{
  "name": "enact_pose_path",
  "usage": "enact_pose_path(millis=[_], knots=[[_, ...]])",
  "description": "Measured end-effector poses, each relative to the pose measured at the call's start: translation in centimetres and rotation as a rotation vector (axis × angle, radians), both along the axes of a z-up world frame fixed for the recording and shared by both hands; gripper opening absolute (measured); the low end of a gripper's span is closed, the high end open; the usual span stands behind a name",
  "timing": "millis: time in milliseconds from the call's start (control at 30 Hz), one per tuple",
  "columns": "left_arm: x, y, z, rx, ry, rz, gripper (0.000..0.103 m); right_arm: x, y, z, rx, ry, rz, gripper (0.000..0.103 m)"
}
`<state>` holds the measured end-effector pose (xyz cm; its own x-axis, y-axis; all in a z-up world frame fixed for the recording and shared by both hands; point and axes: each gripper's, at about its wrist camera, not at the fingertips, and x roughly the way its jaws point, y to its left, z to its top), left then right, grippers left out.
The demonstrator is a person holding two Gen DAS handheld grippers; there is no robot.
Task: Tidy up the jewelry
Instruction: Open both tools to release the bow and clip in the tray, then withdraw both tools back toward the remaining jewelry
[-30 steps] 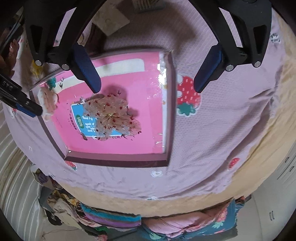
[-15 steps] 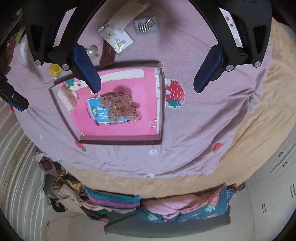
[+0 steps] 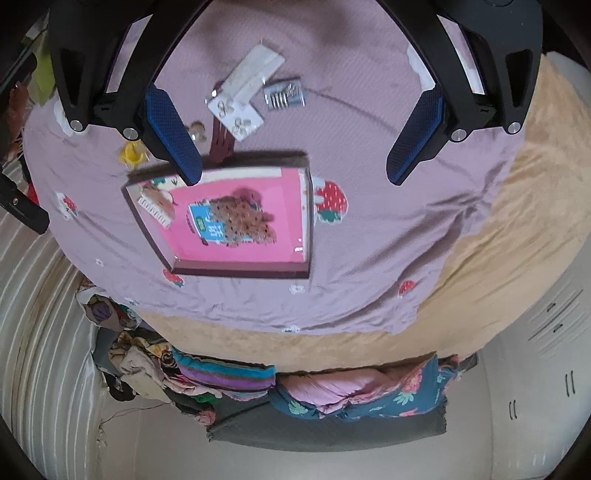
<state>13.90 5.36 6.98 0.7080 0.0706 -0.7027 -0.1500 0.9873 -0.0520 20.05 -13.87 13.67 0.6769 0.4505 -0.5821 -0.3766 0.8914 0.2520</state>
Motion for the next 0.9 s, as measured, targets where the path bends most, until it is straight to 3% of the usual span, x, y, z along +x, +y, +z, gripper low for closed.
enact_pose_path(millis=[900], knots=[[-6.2,1.6,-4.1,-0.048,0.025,-0.023,0.094,-5.5,4.0,-3.4,-0.102,0.051,0.099,0.095]])
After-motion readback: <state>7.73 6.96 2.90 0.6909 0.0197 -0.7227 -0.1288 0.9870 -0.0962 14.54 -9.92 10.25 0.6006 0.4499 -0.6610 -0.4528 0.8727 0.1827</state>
